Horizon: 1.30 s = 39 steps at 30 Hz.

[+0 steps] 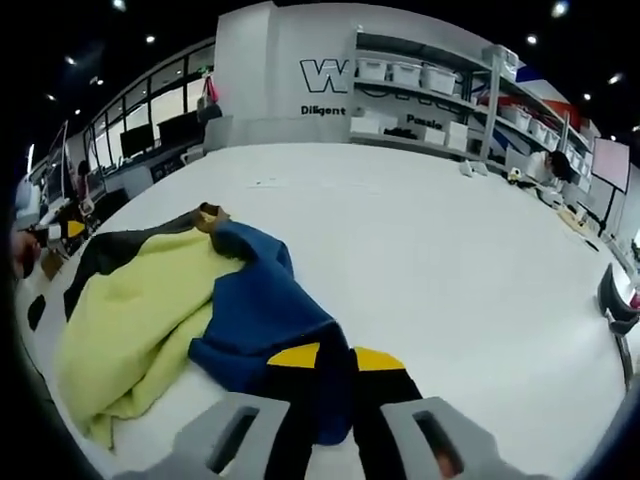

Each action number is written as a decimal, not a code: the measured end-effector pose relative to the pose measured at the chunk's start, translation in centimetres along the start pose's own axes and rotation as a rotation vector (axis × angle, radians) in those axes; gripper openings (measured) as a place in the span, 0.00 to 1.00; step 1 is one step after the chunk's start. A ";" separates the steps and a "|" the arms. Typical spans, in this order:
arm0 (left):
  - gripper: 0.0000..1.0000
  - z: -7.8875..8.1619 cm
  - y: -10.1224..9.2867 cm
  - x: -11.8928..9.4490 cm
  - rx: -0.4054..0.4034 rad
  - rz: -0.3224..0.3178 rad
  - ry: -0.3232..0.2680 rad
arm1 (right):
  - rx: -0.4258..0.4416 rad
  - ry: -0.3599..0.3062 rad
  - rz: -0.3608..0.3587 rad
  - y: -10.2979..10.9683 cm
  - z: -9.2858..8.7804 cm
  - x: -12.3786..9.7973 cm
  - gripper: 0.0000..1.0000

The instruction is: Fold the garment on the visible template until the final outline fits inside the template.

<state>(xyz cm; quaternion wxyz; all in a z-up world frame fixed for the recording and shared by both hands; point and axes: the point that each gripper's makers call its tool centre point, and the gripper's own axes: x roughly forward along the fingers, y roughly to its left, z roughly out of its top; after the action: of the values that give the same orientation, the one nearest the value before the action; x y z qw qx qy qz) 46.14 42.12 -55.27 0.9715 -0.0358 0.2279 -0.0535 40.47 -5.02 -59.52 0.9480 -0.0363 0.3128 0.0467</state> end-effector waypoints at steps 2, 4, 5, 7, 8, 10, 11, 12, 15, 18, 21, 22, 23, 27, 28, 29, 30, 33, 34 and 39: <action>0.02 0.3 -0.6 -0.5 0.002 -0.029 -0.016 | -0.010 -0.003 0.025 0.7 0.6 -0.3 0.13; 0.03 0.3 -0.8 -0.8 0.000 -0.038 -0.017 | -0.038 -0.010 0.036 1.3 1.1 -0.7 0.15; 0.04 0.3 -1.0 -1.0 0.001 -0.047 -0.016 | -0.043 -0.021 0.040 1.5 1.4 -0.8 0.16; 0.05 0.0 -1.8 -1.5 0.002 -0.075 -0.011 | -0.051 -0.026 0.052 2.0 1.7 -1.2 0.17; 0.06 -0.1 -2.0 -1.7 0.005 -0.081 -0.010 | -0.052 -0.026 0.057 2.2 1.8 -1.3 0.18; 0.07 -0.2 -2.5 -2.2 0.015 -0.096 -0.007 | -0.054 -0.026 0.075 2.8 1.8 -1.5 0.18; 0.07 -0.3 -2.8 -2.4 0.019 -0.105 -0.005 | -0.056 -0.026 0.080 3.0 1.8 -1.6 0.18; 0.08 -0.4 -3.0 -2.7 0.017 -0.112 -0.003 | -0.060 -0.024 0.087 3.3 1.6 -1.6 0.18; 0.10 -0.6 -3.5 -3.3 0.010 -0.127 -0.001 | -0.063 -0.015 0.100 3.8 1.2 -1.6 0.19; 0.10 -0.8 -4.1 -3.7 0.008 -0.140 0.005 | -0.059 -0.001 0.116 4.4 0.6 -1.8 0.19; 0.10 -1.1 -4.8 -4.4 0.010 -0.160 0.010 | -0.058 0.010 0.138 5.1 0.2 -2.0 0.19; 0.10 -1.2 -5.1 -4.6 0.010 -0.169 0.011 | -0.061 0.010 0.144 5.3 0.1 -2.1 0.19; 0.10 -1.3 -5.4 -4.7 0.011 -0.176 0.011 | -0.060 0.007 0.147 5.3 0.1 -2.2 0.19; 0.14 -1.4 -6.9 -5.2 0.026 -0.243 0.003 | -0.074 -0.027 0.197 6.3 1.1 -2.7 0.20; 0.14 -1.5 -7.0 -5.3 0.031 -0.248 0.006 | -0.080 -0.028 0.212 6.6 1.2 -2.8 0.20; 0.13 -1.6 -7.2 -5.4 0.034 -0.252 0.007 | -0.081 -0.027 0.215 6.7 1.2 -2.9 0.20; 0.14 -1.6 -7.4 -5.5 0.033 -0.256 0.008 | -0.087 -0.026 0.225 7.0 1.2 -3.1 0.20; 0.14 -2.0 -8.5 -6.1 0.035 -0.302 0.009 | -0.101 -0.018 0.246 7.7 0.9 -3.4 0.21; 0.14 -2.4 -9.1 -6.4 0.078 -0.341 0.017 | -0.103 -0.014 0.259 8.0 0.7 -3.4 0.20; 0.16 -3.5 -10.7 -7.3 0.120 -0.413 0.040 | -0.129 0.007 0.298 9.3 -0.3 -3.6 0.20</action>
<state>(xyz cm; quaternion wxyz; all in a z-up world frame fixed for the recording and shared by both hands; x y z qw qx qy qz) 37.11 32.21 -54.21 0.9356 -0.0226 0.2313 -0.2659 36.41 3.98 -57.95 0.9251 -0.0503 0.3143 0.2069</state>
